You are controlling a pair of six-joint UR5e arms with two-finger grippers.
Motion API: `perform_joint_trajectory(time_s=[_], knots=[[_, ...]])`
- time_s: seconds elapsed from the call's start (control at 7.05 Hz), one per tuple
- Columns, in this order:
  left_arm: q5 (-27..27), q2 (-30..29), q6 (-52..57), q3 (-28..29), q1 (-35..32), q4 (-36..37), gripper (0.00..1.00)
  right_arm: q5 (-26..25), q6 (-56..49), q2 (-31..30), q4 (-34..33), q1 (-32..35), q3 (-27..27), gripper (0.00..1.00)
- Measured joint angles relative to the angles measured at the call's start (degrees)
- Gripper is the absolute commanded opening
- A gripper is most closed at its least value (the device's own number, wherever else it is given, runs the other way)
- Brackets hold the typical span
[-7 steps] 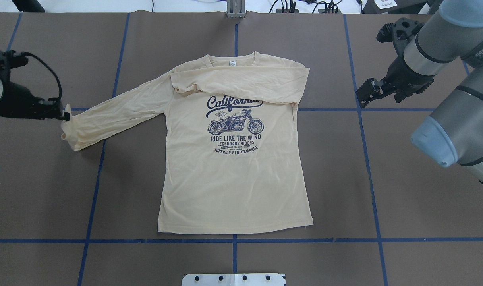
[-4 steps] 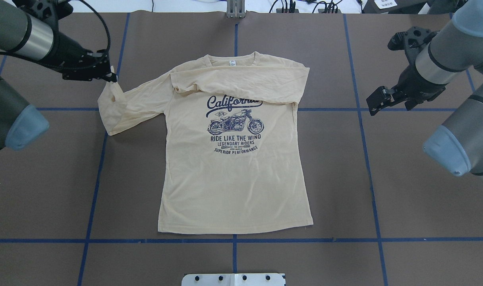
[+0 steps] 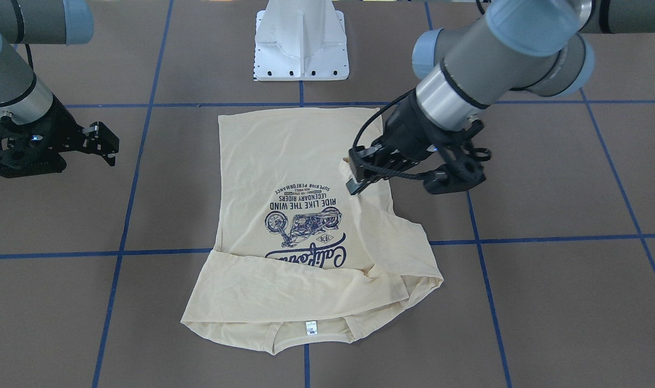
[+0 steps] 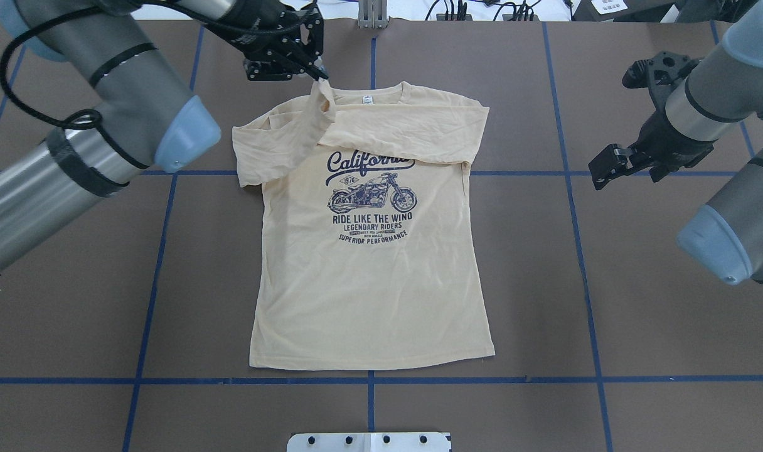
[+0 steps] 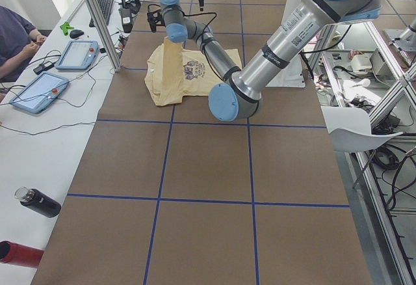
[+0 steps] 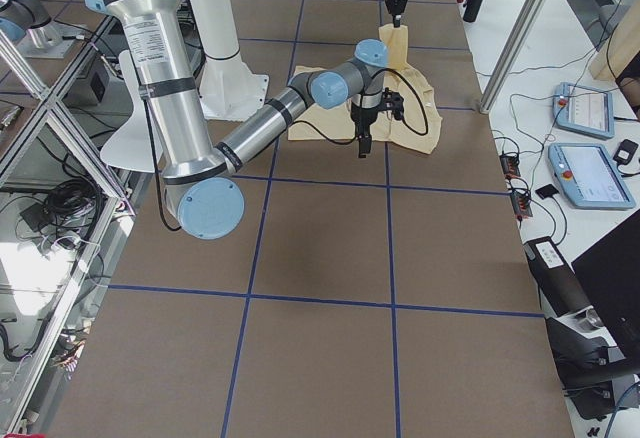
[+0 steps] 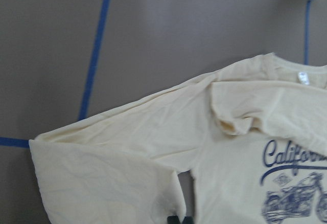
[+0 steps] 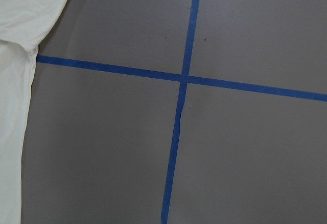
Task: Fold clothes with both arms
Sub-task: 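Lay the sleeve across the shirt chest with the left gripper and release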
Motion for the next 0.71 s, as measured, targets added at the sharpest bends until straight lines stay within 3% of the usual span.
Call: perform_joint_trajectory(time_s=[0.28,0.71], knots=[[4.1,-3.6,-4.7,9.9,3.7,-10.9,0.0,-0.1,0.0,-0.1,0.0,-0.1,-0.1,1.0],[11.2,-6.2,-5.8,17.4,8.7,-16.6,0.0,-0.3,0.1,0.0,0.0,-0.2,-0.4,1.0]])
